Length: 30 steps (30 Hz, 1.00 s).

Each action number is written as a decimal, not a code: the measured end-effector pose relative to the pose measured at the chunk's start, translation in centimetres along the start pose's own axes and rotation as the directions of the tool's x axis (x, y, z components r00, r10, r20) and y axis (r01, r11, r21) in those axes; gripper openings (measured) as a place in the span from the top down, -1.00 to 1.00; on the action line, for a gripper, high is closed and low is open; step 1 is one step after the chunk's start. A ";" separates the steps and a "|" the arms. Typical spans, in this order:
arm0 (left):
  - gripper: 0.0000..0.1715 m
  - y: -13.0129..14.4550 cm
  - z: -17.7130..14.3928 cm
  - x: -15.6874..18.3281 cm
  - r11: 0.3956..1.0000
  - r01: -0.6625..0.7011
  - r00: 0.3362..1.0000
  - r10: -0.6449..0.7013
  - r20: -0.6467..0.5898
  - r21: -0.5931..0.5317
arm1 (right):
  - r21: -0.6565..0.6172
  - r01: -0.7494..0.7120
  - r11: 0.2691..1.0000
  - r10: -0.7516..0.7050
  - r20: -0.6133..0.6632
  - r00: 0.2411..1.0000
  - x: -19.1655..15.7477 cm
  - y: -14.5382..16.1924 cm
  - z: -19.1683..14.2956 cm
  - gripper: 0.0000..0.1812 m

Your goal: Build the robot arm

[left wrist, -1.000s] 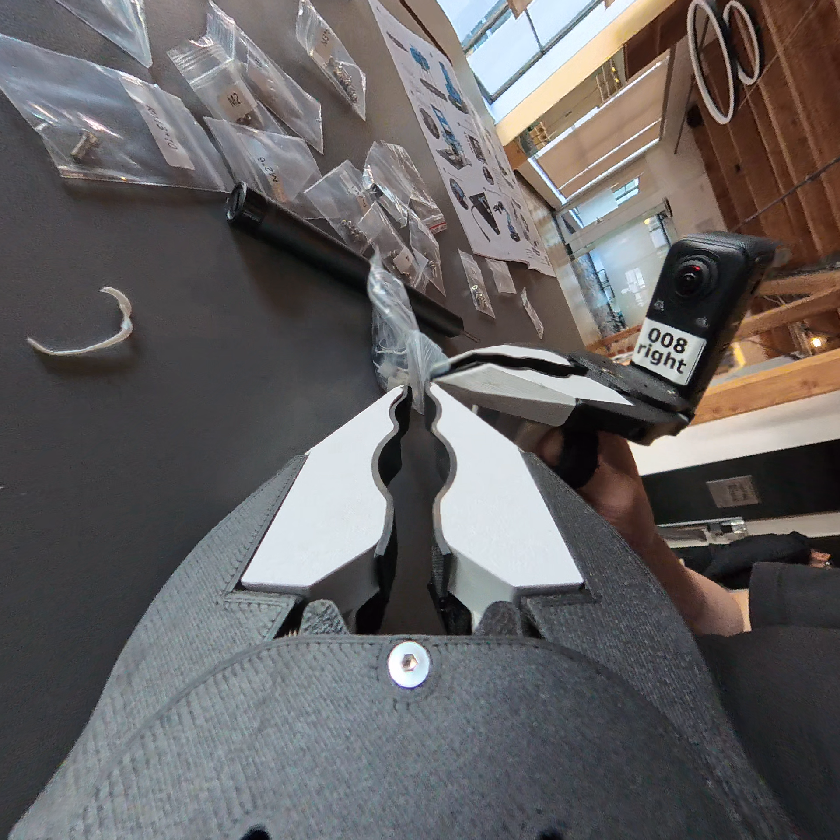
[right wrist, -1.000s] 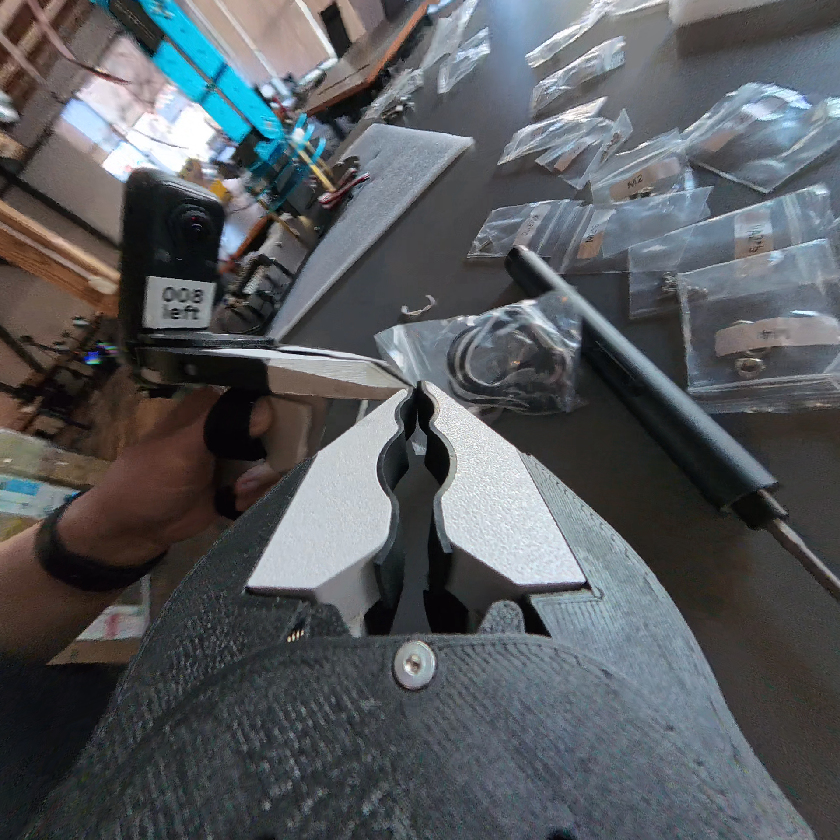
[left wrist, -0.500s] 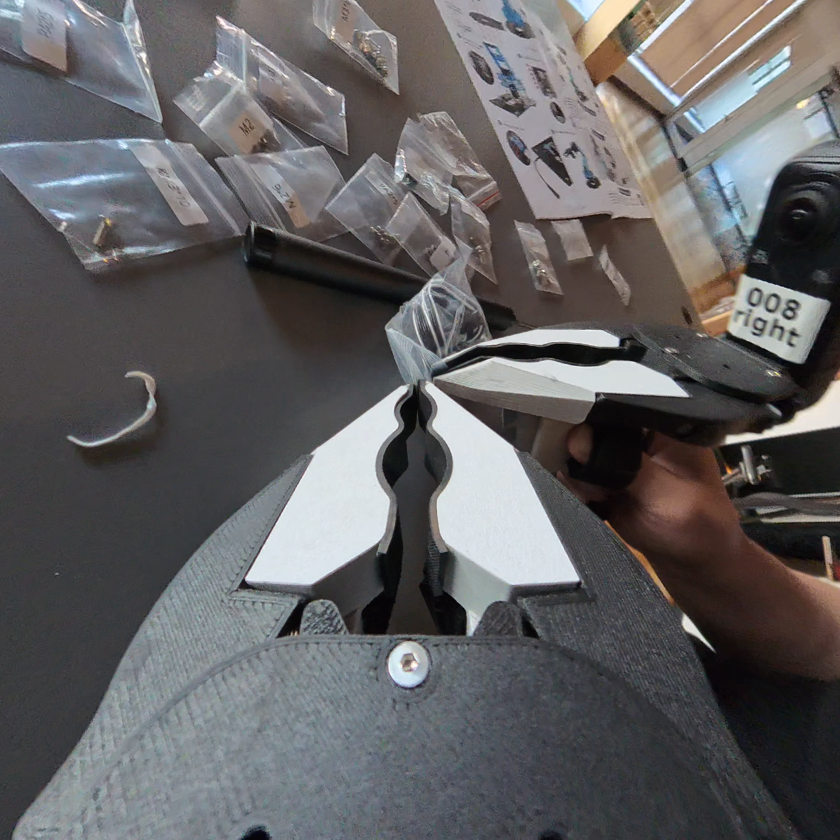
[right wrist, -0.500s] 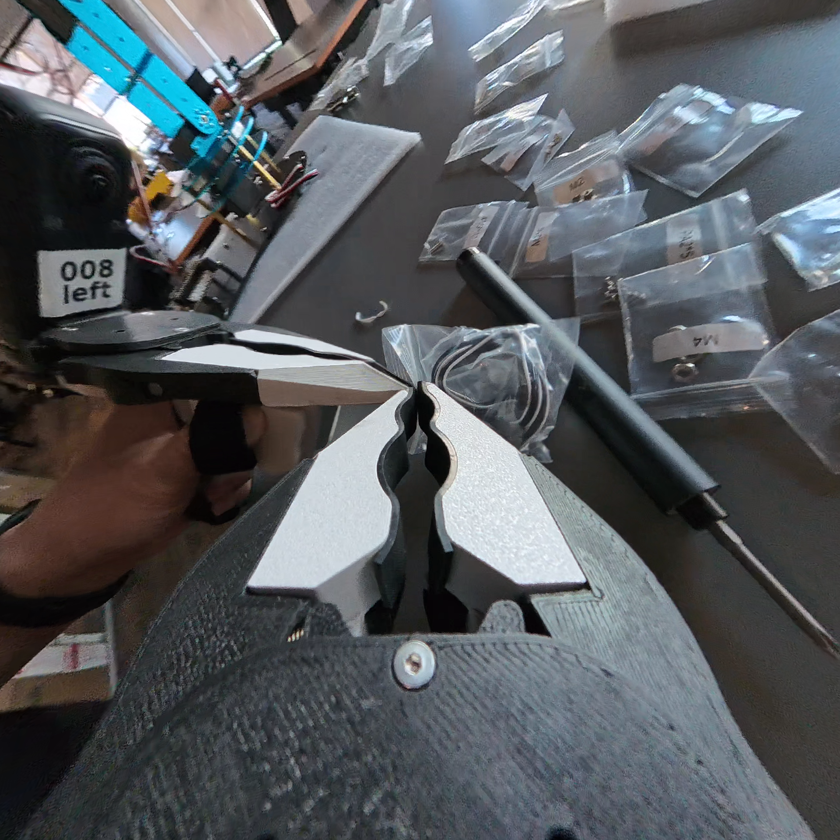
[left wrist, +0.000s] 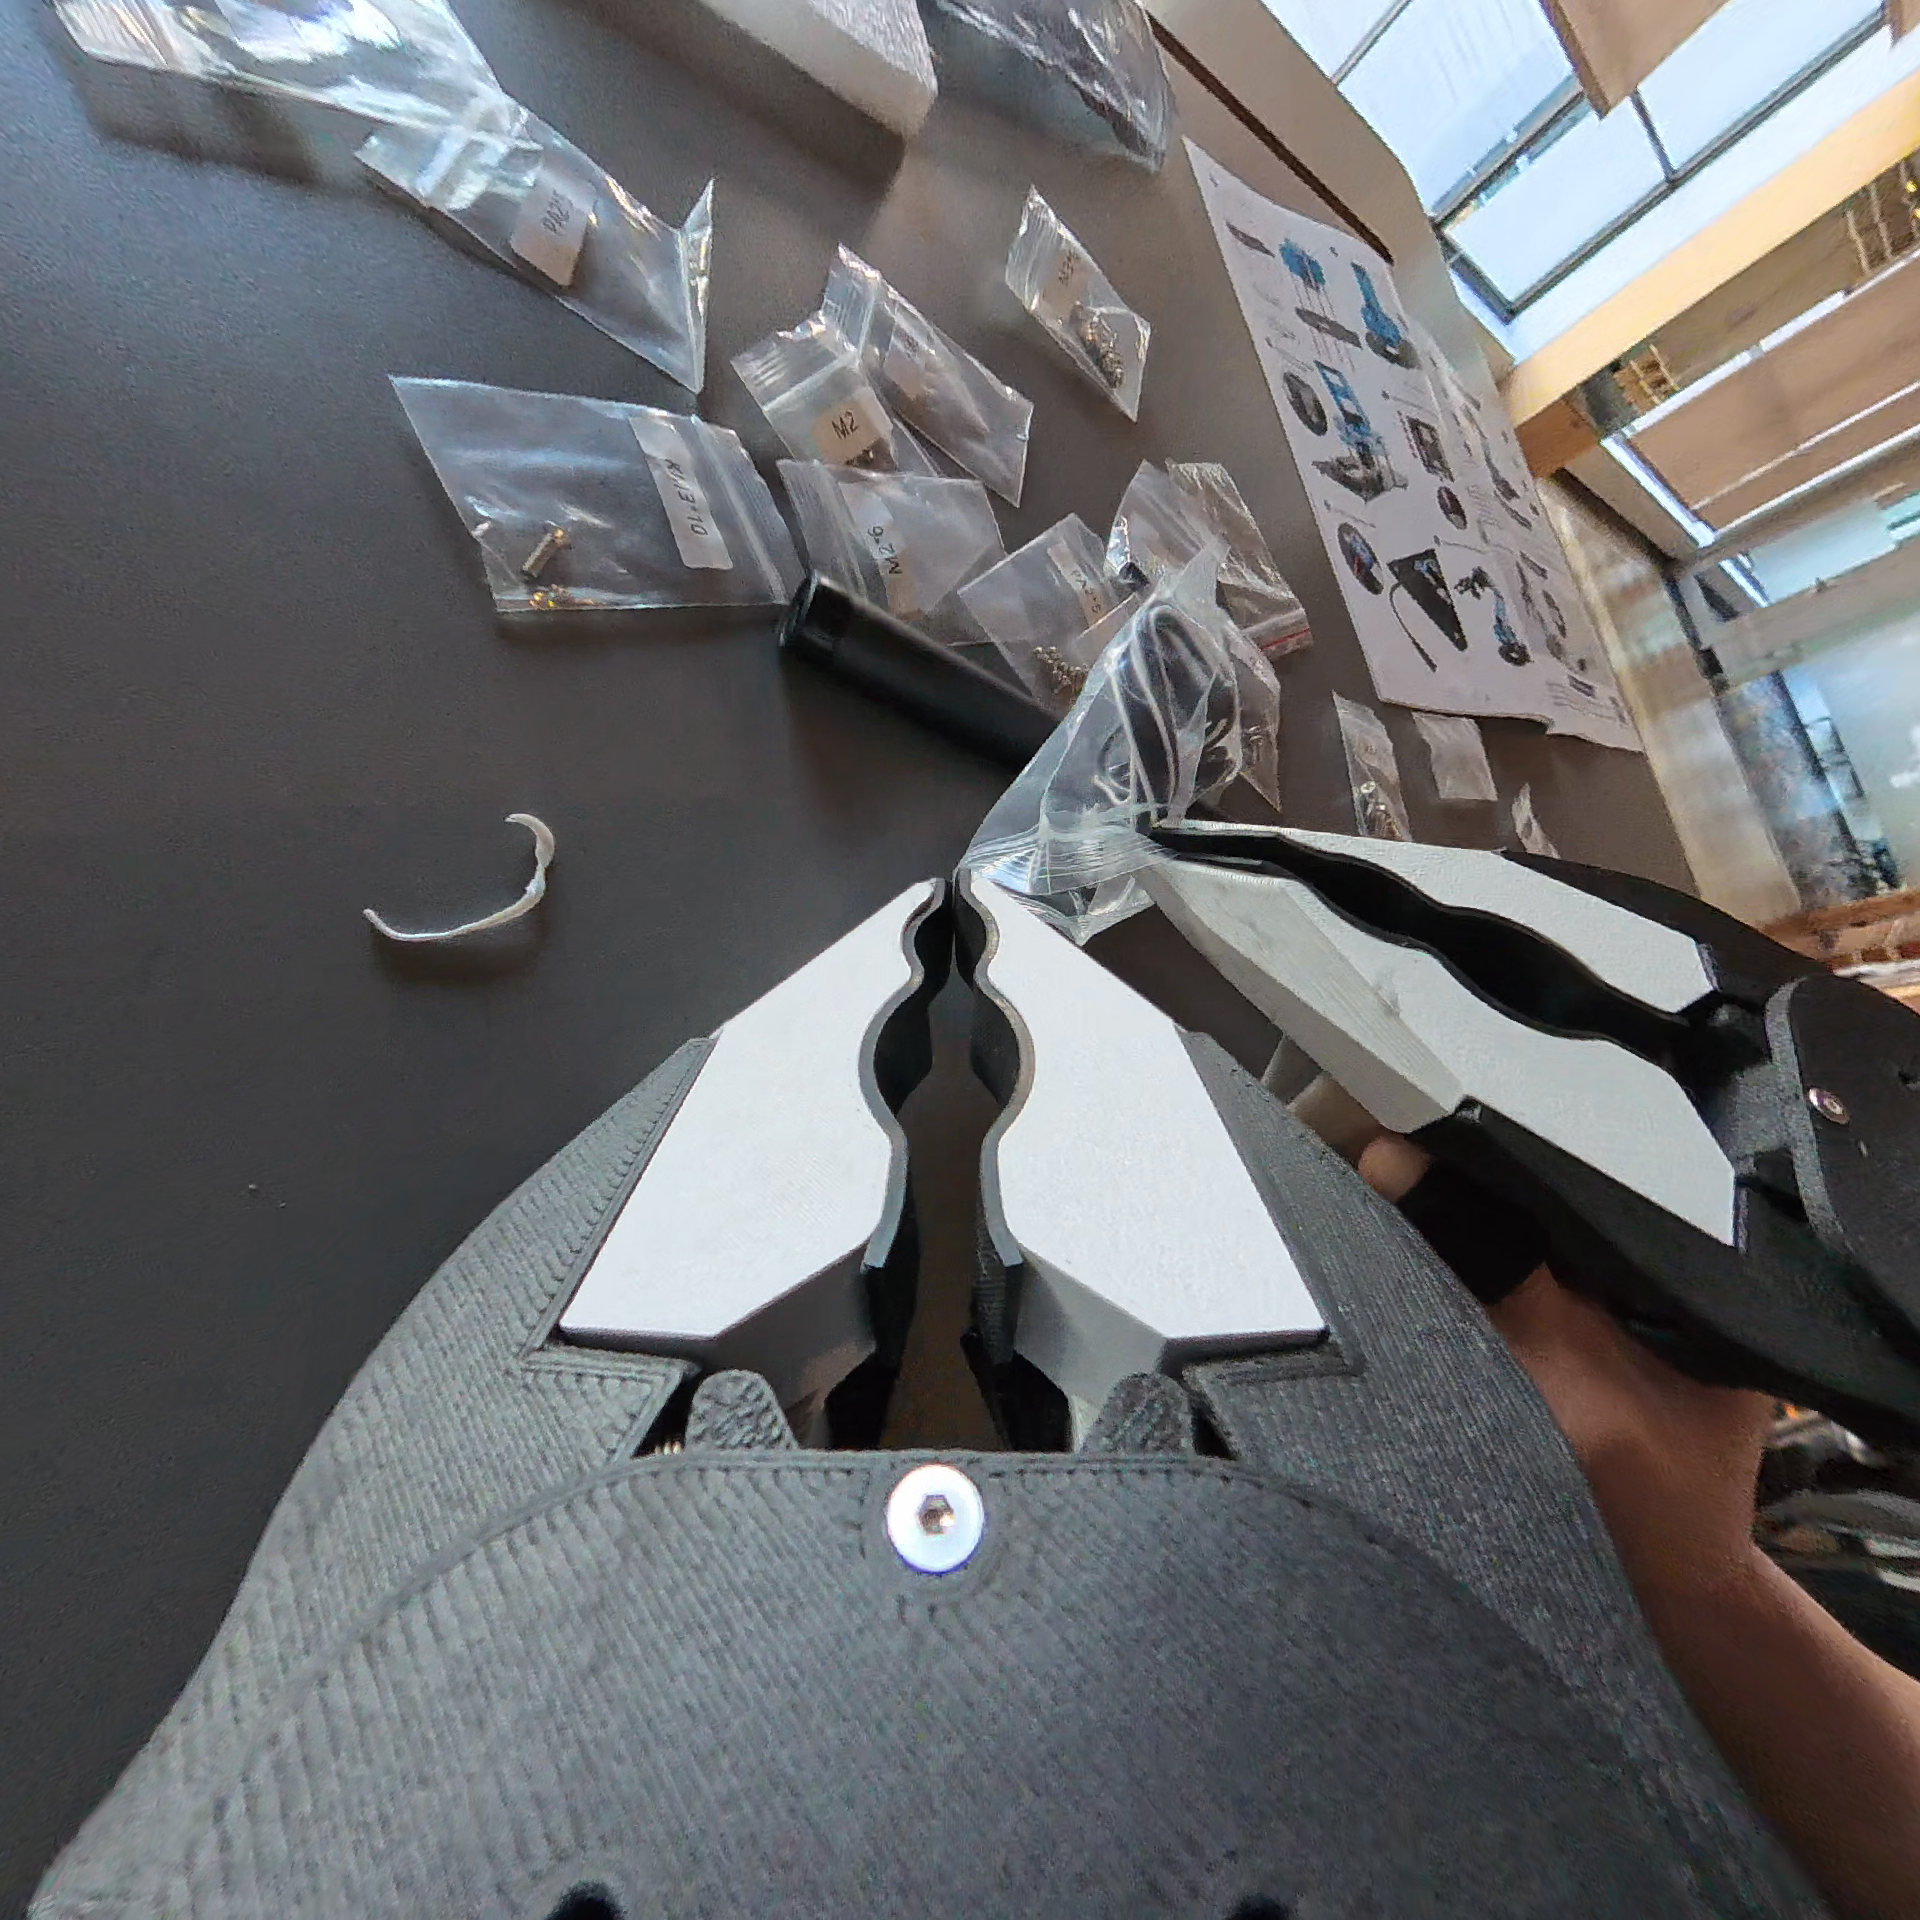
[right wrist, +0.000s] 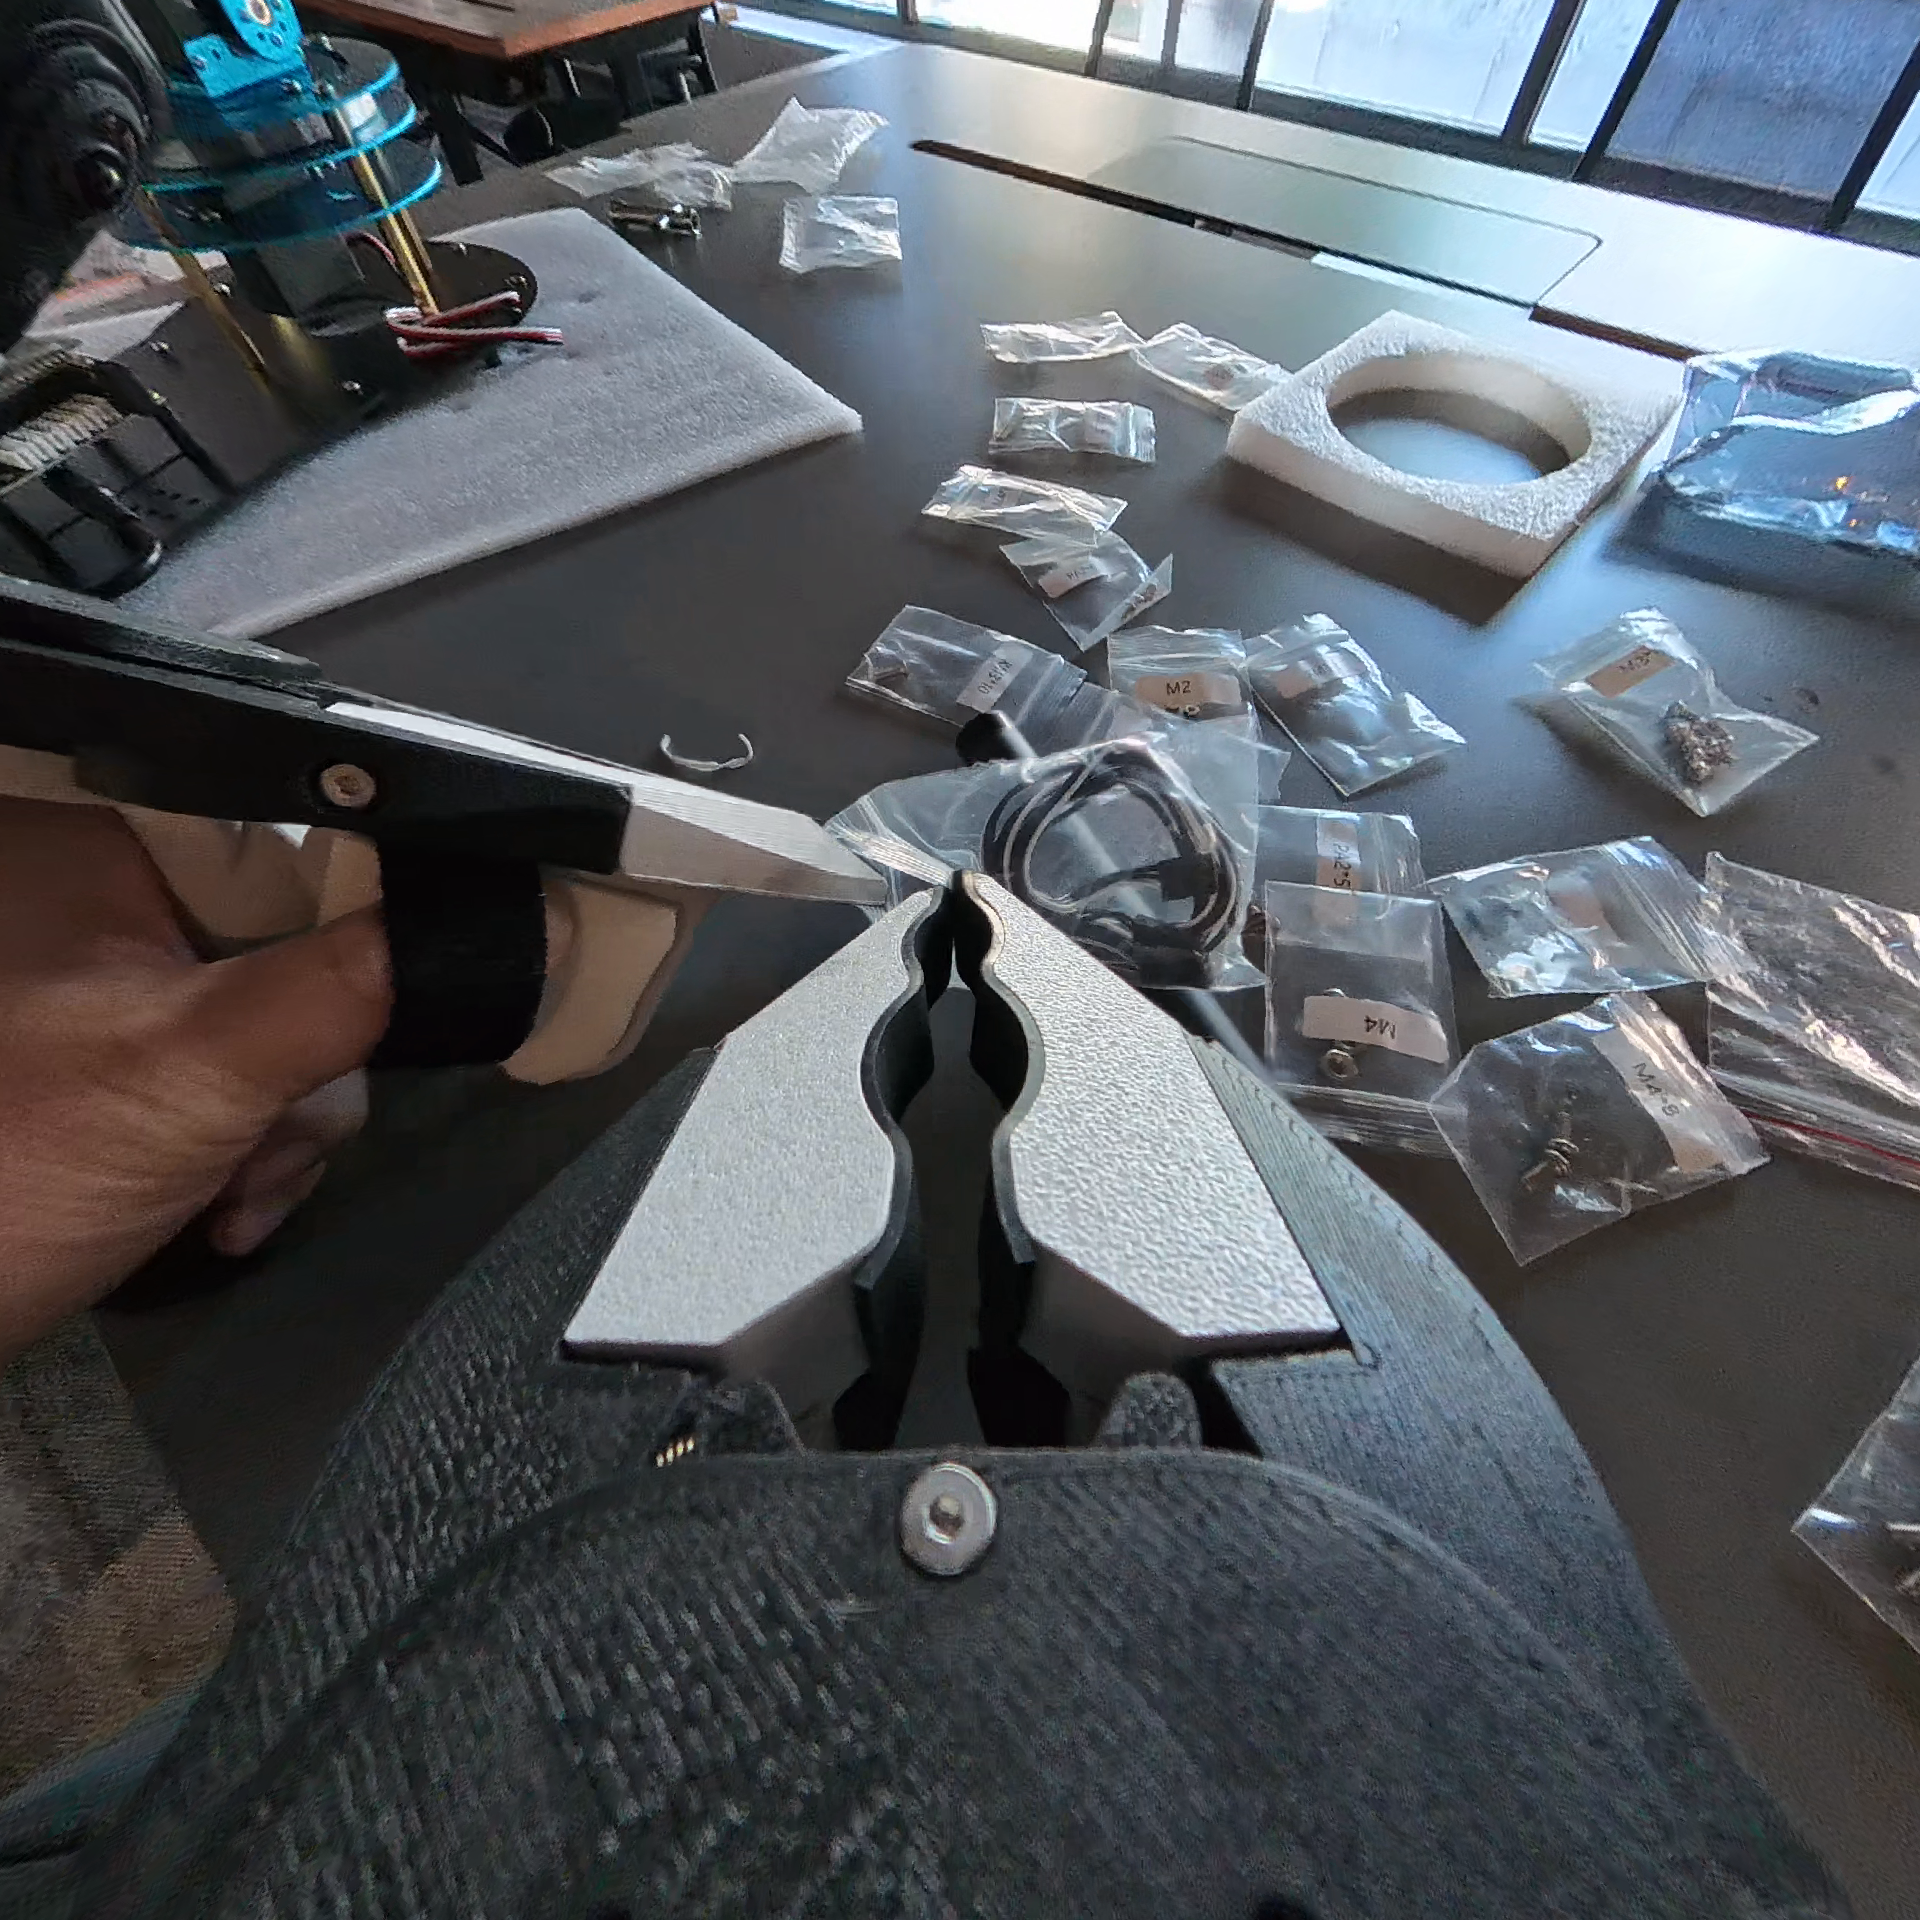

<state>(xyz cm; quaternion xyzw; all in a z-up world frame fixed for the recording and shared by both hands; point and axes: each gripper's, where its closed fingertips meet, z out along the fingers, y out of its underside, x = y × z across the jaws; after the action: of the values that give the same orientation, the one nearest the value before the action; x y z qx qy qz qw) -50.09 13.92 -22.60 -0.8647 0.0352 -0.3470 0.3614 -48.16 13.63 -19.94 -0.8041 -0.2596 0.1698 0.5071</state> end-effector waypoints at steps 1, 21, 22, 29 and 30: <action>1.00 -0.1 -0.1 0.0 1.000 -0.016 1.000 0.016 0.018 0.009 | 0.007 0.017 1.000 -0.017 -0.001 1.000 0.0 -0.1 0.0 1.00; 0.15 -4.5 -9.2 4.7 0.803 0.592 0.481 -0.423 -0.768 -0.071 | 0.018 0.292 0.956 -0.258 0.523 0.813 -2.2 -7.6 -7.1 1.00; 0.11 -4.7 -9.1 5.0 0.784 0.612 0.439 -0.442 -0.782 -0.100 | 0.034 0.336 0.941 -0.306 0.511 0.803 -2.3 -8.3 -7.4 1.00; 0.08 -5.7 -8.8 6.9 0.797 0.600 0.332 -0.324 -0.886 -0.067 | 0.144 0.234 0.962 -0.272 0.622 0.734 -4.8 -13.4 -9.6 1.00; 0.12 -5.8 -9.2 7.4 0.823 0.567 0.322 -0.266 -0.909 -0.040 | 0.143 0.173 0.974 -0.225 0.650 0.726 -4.9 -14.1 -9.9 1.00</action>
<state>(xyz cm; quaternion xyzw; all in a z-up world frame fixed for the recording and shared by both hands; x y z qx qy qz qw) -51.39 10.35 -10.03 -0.4681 -0.0586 -0.8272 0.3052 -50.26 8.50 -2.89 -0.6401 -0.5008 0.3977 0.4258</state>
